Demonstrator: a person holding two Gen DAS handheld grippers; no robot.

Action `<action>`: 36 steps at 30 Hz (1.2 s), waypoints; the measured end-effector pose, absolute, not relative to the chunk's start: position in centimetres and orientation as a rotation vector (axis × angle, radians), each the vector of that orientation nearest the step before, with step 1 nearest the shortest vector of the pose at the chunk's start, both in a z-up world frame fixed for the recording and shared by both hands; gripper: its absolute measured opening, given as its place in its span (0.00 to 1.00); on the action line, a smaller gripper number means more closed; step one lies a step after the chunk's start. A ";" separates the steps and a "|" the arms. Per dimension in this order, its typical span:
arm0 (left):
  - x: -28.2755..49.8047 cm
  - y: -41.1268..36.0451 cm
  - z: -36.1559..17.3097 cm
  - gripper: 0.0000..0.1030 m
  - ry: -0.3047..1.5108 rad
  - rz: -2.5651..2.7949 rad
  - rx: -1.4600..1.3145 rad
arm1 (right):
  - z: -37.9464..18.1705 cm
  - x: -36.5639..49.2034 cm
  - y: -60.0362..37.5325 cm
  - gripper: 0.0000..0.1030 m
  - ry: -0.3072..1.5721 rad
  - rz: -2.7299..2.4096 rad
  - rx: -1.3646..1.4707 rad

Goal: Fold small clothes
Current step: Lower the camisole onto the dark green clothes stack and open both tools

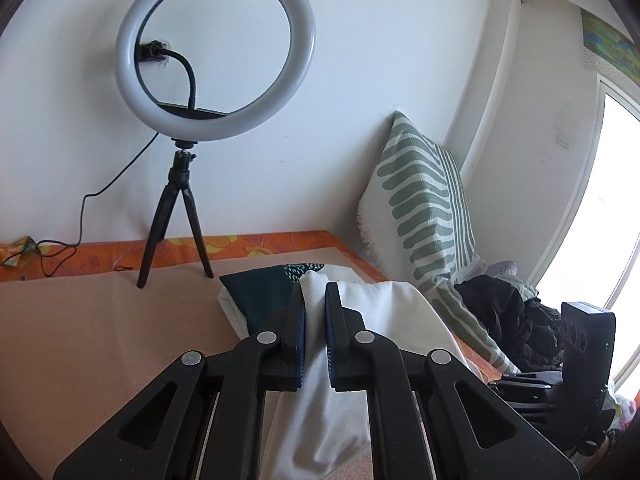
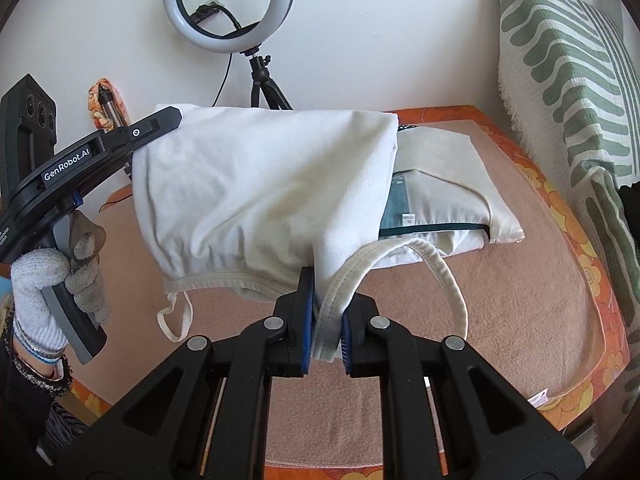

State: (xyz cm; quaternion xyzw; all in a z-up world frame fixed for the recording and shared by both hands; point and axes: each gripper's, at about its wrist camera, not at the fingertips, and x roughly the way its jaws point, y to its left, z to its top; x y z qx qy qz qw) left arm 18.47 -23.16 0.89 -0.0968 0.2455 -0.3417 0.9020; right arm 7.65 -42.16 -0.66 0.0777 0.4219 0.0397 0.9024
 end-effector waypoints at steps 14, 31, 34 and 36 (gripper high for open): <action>22.5 -30.2 2.1 0.07 0.480 -0.697 -0.160 | 0.8 12.6 -49.6 0.12 0.832 -0.037 0.082; 29.5 -33.3 -2.7 0.07 0.524 -0.563 -0.055 | -5.1 21.4 -53.0 0.12 0.911 -0.030 0.113; 30.2 -33.7 -3.5 0.07 0.532 -0.535 -0.038 | -6.2 22.1 -53.6 0.12 0.929 -0.031 0.137; 30.4 -34.2 -3.8 0.09 0.533 -0.505 0.007 | -6.8 22.5 -54.0 0.12 0.944 -0.027 0.160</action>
